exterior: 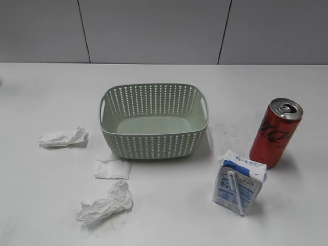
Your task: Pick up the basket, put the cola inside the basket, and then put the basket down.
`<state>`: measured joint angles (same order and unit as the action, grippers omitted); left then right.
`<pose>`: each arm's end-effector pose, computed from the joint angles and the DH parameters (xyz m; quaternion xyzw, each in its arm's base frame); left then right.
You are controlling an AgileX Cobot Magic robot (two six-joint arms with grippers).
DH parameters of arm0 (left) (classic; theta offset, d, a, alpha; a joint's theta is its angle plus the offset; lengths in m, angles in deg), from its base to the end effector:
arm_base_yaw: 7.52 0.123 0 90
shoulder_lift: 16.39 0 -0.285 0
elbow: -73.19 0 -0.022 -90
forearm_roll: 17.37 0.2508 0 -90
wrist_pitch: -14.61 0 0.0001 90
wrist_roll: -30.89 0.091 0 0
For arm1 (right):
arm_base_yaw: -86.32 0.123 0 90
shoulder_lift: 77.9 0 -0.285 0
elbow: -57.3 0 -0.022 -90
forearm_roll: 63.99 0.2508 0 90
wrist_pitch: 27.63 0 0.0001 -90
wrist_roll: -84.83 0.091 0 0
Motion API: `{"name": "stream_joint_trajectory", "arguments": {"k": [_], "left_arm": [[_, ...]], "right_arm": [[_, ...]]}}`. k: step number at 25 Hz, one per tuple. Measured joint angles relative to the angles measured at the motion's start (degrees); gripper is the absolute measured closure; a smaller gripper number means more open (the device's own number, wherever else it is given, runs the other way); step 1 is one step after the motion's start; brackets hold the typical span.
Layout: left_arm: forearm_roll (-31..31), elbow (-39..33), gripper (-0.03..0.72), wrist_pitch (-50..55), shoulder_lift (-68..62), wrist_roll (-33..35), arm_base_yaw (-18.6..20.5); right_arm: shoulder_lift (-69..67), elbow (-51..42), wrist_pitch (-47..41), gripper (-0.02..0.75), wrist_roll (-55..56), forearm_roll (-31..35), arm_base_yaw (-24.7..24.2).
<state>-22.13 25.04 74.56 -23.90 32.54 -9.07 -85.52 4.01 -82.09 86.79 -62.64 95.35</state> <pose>-0.0062 -0.0064 0.2807 0.0252 0.8451 -0.0410 0.5324 0.0078 0.0030 0.2629 -0.0514 0.8435 0.0629 0.5310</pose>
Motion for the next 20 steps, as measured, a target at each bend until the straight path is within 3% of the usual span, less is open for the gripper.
{"name": "stream_joint_trajectory", "arguments": {"k": [20], "left_arm": [[0.0,0.0,0.113,0.0,0.0,0.0,0.0]], "right_arm": [[0.0,0.0,0.07,0.229,0.0,0.0,0.0]]}}
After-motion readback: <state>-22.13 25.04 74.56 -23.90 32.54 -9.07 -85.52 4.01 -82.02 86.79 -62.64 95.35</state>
